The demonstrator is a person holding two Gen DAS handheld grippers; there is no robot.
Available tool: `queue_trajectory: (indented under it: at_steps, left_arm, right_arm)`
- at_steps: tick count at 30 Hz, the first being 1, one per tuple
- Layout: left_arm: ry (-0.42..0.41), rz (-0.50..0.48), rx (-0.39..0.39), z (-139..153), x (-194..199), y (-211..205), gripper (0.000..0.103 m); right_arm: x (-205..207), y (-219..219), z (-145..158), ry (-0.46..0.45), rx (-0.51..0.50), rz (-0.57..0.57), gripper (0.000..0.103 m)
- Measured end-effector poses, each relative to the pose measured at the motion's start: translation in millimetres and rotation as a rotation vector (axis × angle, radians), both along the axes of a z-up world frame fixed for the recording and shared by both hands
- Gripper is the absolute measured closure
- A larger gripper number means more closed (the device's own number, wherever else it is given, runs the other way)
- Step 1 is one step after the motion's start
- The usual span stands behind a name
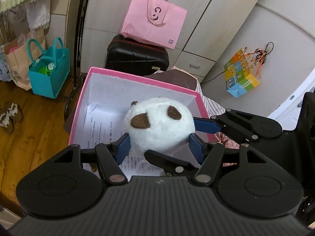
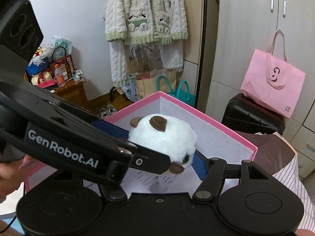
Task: Organize soft objects
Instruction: 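Lift and carry the panda plush with the left gripper over the pink box, then lower the panda plush into the box and open the left gripper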
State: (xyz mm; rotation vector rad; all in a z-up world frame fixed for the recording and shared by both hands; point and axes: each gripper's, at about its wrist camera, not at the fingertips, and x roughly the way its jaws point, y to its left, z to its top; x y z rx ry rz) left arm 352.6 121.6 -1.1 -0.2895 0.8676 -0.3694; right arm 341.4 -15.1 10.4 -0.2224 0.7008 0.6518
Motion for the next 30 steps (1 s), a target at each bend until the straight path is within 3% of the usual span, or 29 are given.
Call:
queue_trajectory:
  at_steps: [7,11,24,30]
  left_arm:
    - [0.046,0.001,0.005,-14.3,15.0,0.2,0.042]
    - [0.056,-0.014,-0.056,-18.7,17.9,2.2,0.042]
    - [-0.146,-0.06,0.113,23.7,-45.8,9.0,0.034]
    - [-0.217,-0.084,0.139,45.1,-83.4,15.0,0.032]
  right_arm:
    - [15.7,8.2,-15.1,0.024,-0.06,-0.001,0.031]
    - [18.3,10.2,-17.7,0.027,-0.062,0.002,0.033]
    - [-22.3,-5.9,1.3,0.033,-0.034,-0.05,0.031]
    - [-55.3,-5.6,19.5,0.014,-0.031,-0.048,0.029]
